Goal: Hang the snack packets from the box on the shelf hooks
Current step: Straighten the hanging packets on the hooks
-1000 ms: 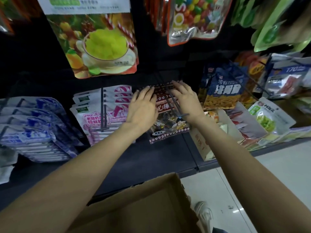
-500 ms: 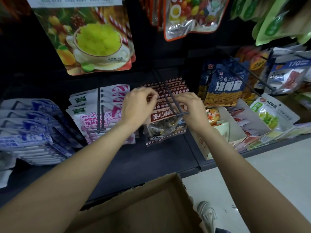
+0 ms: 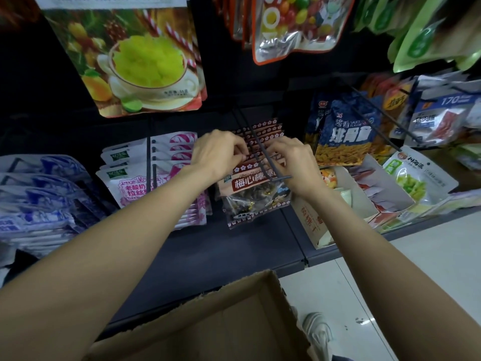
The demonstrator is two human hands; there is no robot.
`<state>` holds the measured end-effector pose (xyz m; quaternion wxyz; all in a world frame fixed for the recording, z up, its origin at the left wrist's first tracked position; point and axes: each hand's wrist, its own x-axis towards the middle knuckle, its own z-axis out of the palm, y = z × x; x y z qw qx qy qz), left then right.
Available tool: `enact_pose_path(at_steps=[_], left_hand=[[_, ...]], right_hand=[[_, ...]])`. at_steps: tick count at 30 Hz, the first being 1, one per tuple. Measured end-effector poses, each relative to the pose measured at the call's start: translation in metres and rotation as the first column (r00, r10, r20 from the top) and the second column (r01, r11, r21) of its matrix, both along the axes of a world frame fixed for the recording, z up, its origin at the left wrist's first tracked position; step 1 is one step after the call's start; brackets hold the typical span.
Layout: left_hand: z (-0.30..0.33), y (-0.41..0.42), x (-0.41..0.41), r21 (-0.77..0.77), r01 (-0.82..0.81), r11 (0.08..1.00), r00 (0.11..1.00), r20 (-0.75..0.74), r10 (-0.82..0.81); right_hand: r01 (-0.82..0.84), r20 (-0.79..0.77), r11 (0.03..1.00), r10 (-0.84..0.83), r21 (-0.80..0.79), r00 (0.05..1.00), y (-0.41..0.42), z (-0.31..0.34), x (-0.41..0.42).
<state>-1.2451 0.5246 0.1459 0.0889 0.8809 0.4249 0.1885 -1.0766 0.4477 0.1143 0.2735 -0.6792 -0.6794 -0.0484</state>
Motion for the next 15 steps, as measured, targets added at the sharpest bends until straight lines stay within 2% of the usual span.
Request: enact_pose_path(at_steps=[4, 9, 15], left_hand=[[0.004, 0.016, 0.003, 0.029, -0.054, 0.998, 0.995, 0.089, 0.052], [-0.003, 0.029, 0.010, 0.034, -0.017, 0.999, 0.978, -0.208, 0.023], [-0.003, 0.025, 0.005, 0.060, 0.029, 0.998, 0.987, -0.158, -0.019]], right_hand=[[0.005, -0.002, 1.000, -0.005, -0.013, 1.000, -0.001, 0.000, 0.000], [0.015, -0.022, 0.999, -0.016, -0.028, 1.000, -0.001, 0.002, -0.001], [0.031, 0.021, 0.999, -0.030, -0.040, 0.999, 0.000, 0.004, -0.002]])
